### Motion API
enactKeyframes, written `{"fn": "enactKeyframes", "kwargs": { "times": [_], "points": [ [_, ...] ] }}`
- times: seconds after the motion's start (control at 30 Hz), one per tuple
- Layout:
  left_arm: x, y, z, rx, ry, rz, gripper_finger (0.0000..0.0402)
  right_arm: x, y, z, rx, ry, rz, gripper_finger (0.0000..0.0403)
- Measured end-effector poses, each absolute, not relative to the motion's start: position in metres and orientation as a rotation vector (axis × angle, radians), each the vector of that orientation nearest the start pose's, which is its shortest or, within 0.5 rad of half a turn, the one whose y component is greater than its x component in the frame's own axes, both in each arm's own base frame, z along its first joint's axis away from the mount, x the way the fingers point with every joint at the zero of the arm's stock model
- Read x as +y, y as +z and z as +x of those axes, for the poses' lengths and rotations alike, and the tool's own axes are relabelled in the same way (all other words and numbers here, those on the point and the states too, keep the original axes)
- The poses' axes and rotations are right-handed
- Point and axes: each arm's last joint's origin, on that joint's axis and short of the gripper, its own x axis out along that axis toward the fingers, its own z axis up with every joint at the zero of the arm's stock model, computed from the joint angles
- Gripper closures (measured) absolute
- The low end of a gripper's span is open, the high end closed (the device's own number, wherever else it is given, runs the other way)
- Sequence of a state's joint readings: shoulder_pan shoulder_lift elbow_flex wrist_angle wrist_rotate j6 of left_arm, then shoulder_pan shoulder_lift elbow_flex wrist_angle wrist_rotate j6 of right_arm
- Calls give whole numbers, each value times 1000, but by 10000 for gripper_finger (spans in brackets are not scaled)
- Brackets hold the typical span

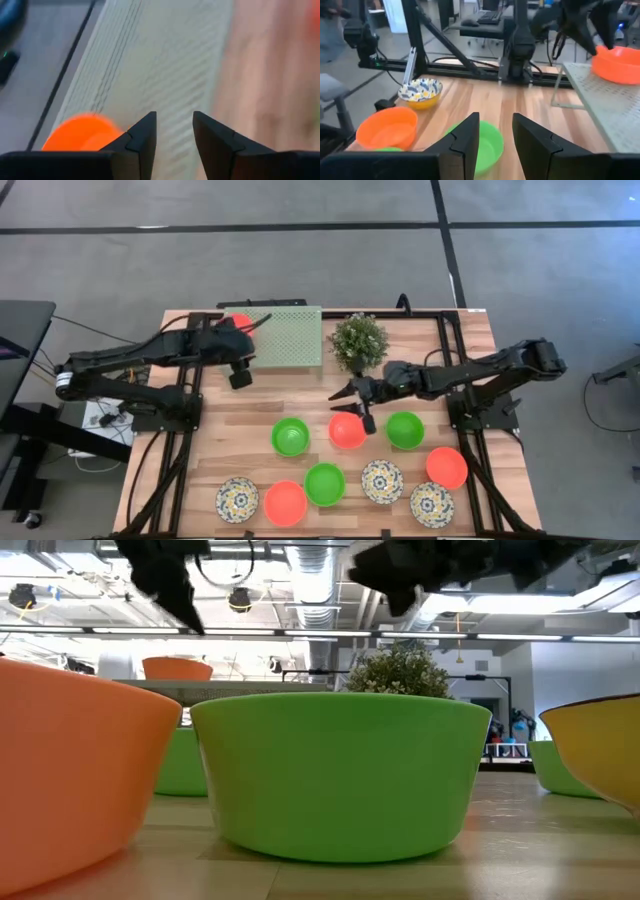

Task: Pick & Place Mini bowls
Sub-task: Put the white patterned bowl on the shelf

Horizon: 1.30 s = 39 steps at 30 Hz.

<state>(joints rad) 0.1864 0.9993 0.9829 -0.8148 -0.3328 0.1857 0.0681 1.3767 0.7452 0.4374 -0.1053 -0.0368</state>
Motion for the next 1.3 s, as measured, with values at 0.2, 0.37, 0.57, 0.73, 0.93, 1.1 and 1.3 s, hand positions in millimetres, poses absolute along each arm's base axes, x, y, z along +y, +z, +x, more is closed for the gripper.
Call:
{"fn": "enactKeyframes", "kwargs": {
  "times": [0.2, 0.37, 0.57, 0.73, 0.93, 1.1, 1.3],
  "points": [
    [6, 327, 167, 695, 203, 89, 279, 31, 242, 327, 331, 195, -33, 290],
    [-24, 311, 163, 611, 10, -2, 285, 48, 232, 347, 441, 240, -40, 290],
    [-53, 280, 165, 558, -143, 25, 286, 81, 232, 366, 433, 315, -59, 290],
    [-60, 267, 166, 553, -161, 40, 289, 101, 246, 368, 490, 358, -74, 290],
    [-61, 265, 167, 550, -160, 45, 289, 128, 249, 354, 690, 396, -69, 290],
    [-61, 265, 167, 552, -160, 47, 289, 157, 247, 335, 837, 436, 87, 290],
    [-61, 265, 168, 552, -161, 50, 289, 192, 239, 314, 1029, 257, 538, 290]
  ]
}}
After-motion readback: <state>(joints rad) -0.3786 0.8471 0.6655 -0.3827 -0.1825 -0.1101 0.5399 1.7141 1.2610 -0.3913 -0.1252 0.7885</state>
